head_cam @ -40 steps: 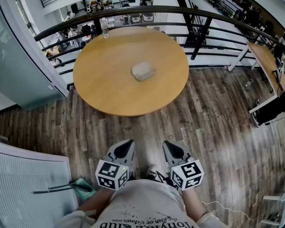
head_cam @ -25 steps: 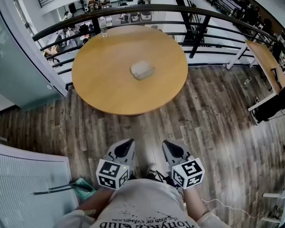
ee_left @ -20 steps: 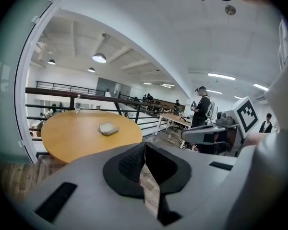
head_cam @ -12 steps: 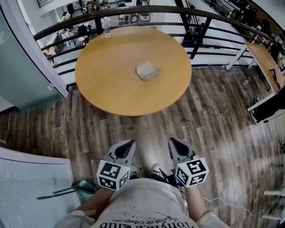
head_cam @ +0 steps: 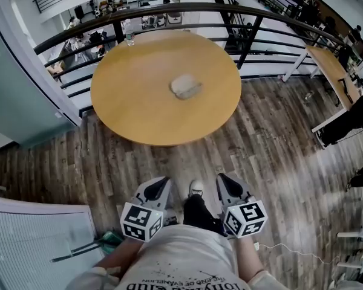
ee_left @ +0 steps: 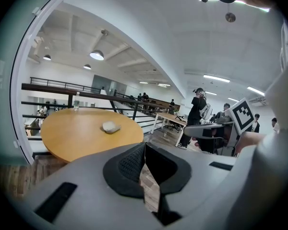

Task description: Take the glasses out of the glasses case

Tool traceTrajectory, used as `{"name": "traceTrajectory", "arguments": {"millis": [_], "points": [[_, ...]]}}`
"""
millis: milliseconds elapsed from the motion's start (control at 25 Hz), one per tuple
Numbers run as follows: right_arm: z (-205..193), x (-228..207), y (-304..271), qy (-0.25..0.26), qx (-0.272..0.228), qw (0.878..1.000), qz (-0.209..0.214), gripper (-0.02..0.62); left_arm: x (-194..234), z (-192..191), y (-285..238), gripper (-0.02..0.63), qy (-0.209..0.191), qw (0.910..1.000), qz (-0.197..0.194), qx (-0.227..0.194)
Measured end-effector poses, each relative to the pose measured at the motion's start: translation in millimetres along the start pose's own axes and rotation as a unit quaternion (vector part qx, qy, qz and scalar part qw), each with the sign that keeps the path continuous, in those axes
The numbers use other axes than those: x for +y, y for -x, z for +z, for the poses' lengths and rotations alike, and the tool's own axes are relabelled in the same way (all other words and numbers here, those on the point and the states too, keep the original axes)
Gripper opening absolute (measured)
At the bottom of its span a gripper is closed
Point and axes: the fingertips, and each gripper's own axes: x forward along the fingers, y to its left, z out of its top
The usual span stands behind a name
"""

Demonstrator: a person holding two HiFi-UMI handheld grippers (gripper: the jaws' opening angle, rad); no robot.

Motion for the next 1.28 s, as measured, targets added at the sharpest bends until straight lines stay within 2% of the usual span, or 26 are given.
{"name": "traceTrajectory", "arguments": {"millis": [320, 560, 920, 1160, 1280], "points": [[2.7, -20.7, -30.1, -0.001, 0.004, 1.000, 0.003, 0.026, 22.5, 10.5, -28.8, 0.025, 0.009, 0.9999, 0.007, -0.003], [20.7, -57.8, -79.7, 0.008, 0.004, 1.000, 0.019, 0.026, 50.1, 27.8, -80.1, 0.025, 0.012, 0.9997, 0.022, -0.002], [76.6, -138.8, -172.0, 0.027, 0.017, 0.998, 0.048, 0.026, 93.4, 85.5, -181.2, 0.025, 0.026, 0.9986, 0.046, -0.003], [89.6, -176.2, -210.4, 0.033, 0.013, 0.997, 0.074, 0.026, 110.7, 101.7, -228.0, 0.025, 0.029, 0.9969, 0.072, -0.009], [107.2, -204.6, -230.5, 0.029, 0.021, 0.996, 0.086, 0.026, 111.7, 130.3, -260.7, 0.025, 0.031, 0.9966, 0.075, -0.013]]}}
